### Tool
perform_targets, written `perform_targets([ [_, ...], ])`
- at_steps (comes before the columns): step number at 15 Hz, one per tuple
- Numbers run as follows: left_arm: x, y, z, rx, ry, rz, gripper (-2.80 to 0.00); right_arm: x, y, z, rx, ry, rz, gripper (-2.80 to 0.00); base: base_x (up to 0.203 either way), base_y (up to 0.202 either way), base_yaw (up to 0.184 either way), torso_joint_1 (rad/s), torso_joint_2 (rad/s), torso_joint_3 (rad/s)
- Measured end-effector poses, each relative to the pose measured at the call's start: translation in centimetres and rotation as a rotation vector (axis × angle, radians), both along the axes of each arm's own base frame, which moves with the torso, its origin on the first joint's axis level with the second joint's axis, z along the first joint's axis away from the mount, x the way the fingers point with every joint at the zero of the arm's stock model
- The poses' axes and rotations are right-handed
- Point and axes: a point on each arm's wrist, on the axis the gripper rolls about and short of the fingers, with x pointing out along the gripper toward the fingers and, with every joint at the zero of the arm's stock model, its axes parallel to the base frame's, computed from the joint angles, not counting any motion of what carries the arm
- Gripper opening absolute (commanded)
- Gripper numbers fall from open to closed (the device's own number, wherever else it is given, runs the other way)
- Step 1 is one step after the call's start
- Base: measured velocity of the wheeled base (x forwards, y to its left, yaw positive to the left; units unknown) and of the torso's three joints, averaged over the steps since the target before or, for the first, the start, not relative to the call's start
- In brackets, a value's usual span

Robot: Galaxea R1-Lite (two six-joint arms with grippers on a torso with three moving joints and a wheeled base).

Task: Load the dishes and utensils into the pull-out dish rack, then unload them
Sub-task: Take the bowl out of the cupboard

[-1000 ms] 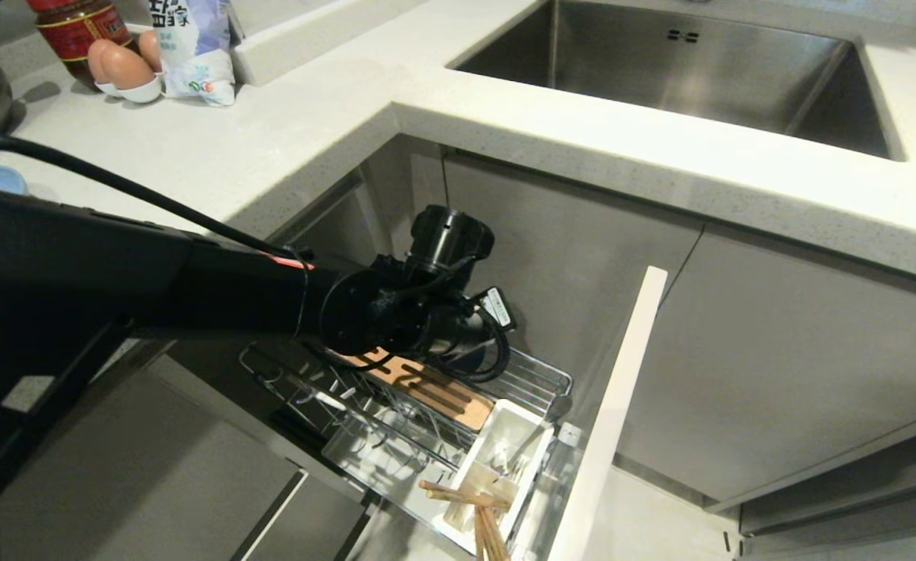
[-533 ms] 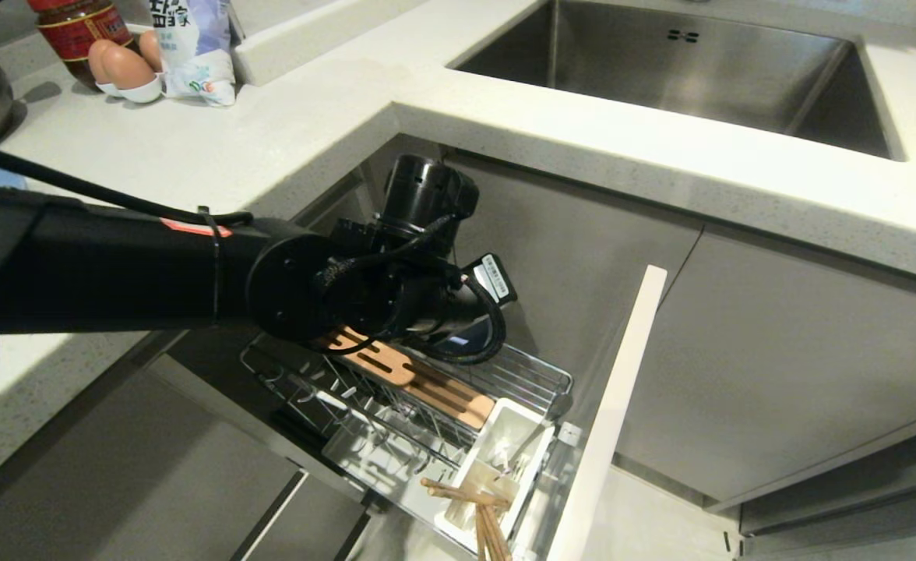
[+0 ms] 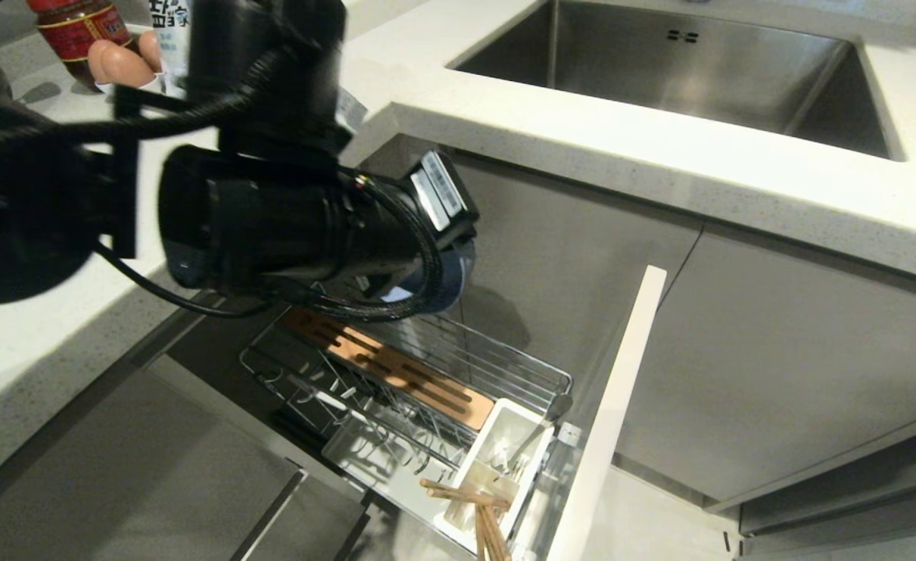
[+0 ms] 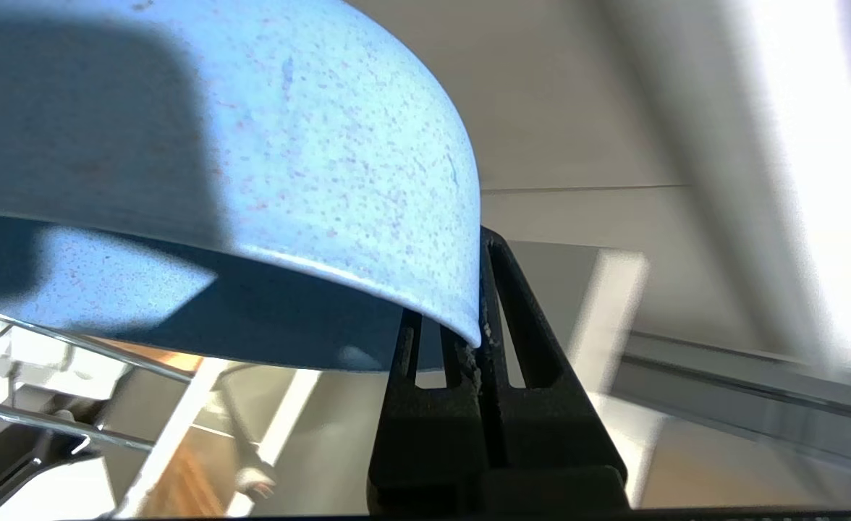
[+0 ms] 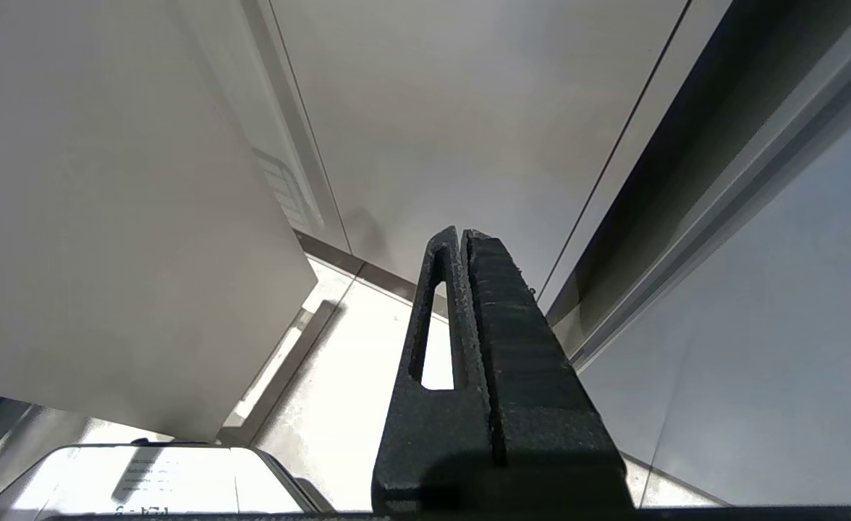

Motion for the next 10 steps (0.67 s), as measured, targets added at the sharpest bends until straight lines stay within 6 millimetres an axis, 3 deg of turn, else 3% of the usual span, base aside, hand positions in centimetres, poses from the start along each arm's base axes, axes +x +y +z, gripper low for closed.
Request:
perform_targets([
  [6, -7.5, 7.6, 7.2, -0.095, -0.278, -0.004, -2.8, 0.0, 0.0, 0.0, 0.0, 0.0, 0.0, -2.8, 0.0, 0.0, 0.0, 0.0, 0.0, 0.0],
  [10, -9.3, 12.5, 9.2, -0.004, -0.447, 0.14, -2.8, 0.0, 0.0, 0.0, 0.0, 0.0, 0.0, -2.8, 0.0, 0.0, 0.0, 0.0, 0.0, 0.0],
])
